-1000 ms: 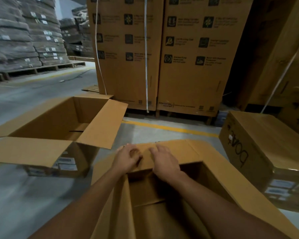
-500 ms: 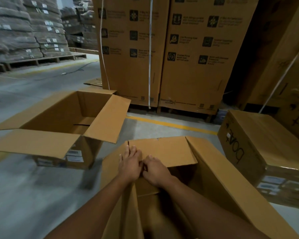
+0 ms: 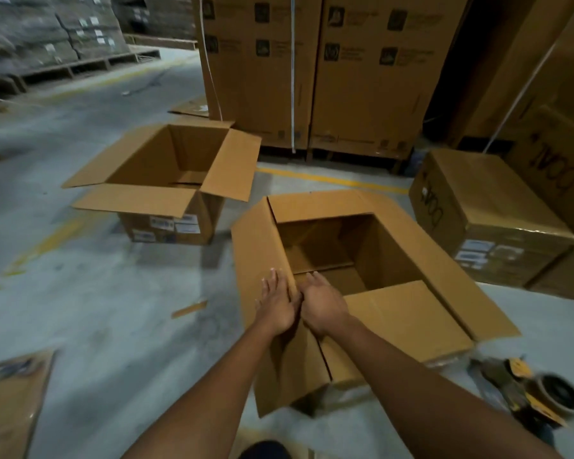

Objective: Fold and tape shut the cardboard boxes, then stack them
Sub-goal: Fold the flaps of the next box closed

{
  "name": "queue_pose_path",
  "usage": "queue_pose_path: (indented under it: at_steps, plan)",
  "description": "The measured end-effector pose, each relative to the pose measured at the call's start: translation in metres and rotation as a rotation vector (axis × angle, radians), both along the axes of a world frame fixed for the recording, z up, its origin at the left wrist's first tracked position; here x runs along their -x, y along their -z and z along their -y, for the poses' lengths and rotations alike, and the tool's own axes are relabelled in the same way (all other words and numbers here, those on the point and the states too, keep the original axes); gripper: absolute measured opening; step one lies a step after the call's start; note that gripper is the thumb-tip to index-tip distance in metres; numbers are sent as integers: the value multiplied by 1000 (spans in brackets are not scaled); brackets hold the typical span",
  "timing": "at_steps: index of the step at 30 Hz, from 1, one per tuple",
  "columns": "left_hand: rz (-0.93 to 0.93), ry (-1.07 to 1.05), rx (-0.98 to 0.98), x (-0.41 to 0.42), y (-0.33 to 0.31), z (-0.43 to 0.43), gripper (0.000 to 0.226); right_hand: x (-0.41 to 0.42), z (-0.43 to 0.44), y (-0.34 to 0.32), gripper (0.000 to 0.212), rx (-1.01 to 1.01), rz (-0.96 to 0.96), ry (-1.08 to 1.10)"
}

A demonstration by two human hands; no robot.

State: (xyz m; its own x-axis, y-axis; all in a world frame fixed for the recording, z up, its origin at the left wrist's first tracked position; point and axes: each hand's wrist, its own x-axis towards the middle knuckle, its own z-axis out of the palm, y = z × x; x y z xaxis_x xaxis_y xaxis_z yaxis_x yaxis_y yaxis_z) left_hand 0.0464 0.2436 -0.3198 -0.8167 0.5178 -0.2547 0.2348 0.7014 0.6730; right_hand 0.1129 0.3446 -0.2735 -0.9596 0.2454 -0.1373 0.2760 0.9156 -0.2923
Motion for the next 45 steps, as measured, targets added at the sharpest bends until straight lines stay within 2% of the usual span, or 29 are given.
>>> queue_pose_path:
  at_steps: [2,5,8,9,11,13,17,21,25,27,29,32,35,39,42,45]
  plan:
    - [58,-109,-40,-20,13,12,79,-27,11,-3,46,-63,-11,14]
    - [212,-405,-132,-43,37,36,76,-66,23,-4,54,-71,24,17]
    - [583,-787,-527,-58,42,63,45,-92,27,1,52,15,95,60]
    - [619,-882,-626,-61,36,71,37,-99,27,2,47,43,99,79]
    - [566,-974,-704,-56,17,84,30,-109,24,0,36,71,89,94]
    - [543,-905,-747,-50,-20,88,24,-115,21,-3,30,83,75,86]
    - [584,-610,-822,-46,-96,74,39,-113,16,-14,28,101,36,99]
    - [360,-394,-731,-64,-127,17,30,-111,7,-24,27,127,6,84]
    - [55,-222,-457,-84,-102,-36,26,-126,-18,-18,62,27,80,150]
    - [-107,-109,-304,-94,-82,-56,27,-136,-39,-8,69,-22,109,156]
    - [-274,8,-131,-102,-63,-77,33,-146,-65,3,72,-29,151,171]
    - [-461,127,-18,-108,-42,-96,44,-150,-89,11,60,-32,117,270]
    - [-503,187,131,-109,-29,-121,57,-150,-112,18,46,-68,26,418]
    - [-480,221,203,-111,-24,-153,59,-151,-135,30,45,-93,-61,700]
    - [-500,239,297,-116,-14,-165,48,-151,-156,35,63,88,-149,961]
    - [-524,235,332,-118,-8,-166,45,-146,-182,29,61,314,-431,1074]
